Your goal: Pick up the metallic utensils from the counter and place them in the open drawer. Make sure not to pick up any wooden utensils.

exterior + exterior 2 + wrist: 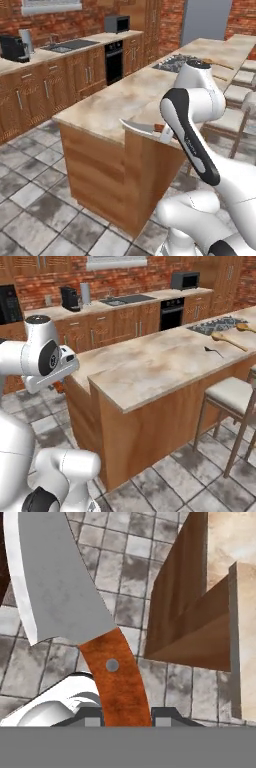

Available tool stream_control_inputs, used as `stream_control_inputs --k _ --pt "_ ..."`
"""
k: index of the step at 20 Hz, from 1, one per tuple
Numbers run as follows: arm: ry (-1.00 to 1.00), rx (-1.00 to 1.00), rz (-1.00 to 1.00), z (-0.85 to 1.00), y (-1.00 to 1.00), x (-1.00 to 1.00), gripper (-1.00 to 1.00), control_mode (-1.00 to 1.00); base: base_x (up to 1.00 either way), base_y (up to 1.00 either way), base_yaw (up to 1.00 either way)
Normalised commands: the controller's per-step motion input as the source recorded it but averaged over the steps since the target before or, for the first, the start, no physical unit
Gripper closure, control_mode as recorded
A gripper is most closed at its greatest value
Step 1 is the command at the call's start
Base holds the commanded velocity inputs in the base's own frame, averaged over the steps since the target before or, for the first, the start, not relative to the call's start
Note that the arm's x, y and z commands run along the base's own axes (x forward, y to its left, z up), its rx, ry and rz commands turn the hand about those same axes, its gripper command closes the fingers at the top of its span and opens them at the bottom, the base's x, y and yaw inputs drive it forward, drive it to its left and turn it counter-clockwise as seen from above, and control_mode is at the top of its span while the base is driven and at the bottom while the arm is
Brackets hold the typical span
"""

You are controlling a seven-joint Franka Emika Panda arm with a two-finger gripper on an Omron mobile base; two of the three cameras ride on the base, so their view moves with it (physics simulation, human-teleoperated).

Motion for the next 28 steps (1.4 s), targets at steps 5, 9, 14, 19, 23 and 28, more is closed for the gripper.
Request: stream_control_inputs --k 5,9,14,19,23,28 --pt "0.0 0.0 0.0 0.0 0.0 0.0 1.0 1.0 -0.05 0.88 -0.68" --pt "0.0 0.0 0.0 0.0 0.0 0.0 1.0 1.0 -0.21 1.0 -0.58" --pt "0.0 0.0 0.0 0.0 0.0 0.0 1.0 1.0 -0.33 1.0 -0.33" --pt "0.0 0.0 0.0 0.0 0.0 0.0 1.0 1.0 -0.26 1.0 -0.22" --pt "0.0 0.0 0.0 0.0 0.0 0.0 1.0 1.0 0.1 1.0 -0.3" --pt "0.0 0.0 0.0 0.0 0.0 0.0 1.0 1.0 0.49 1.0 -0.53"
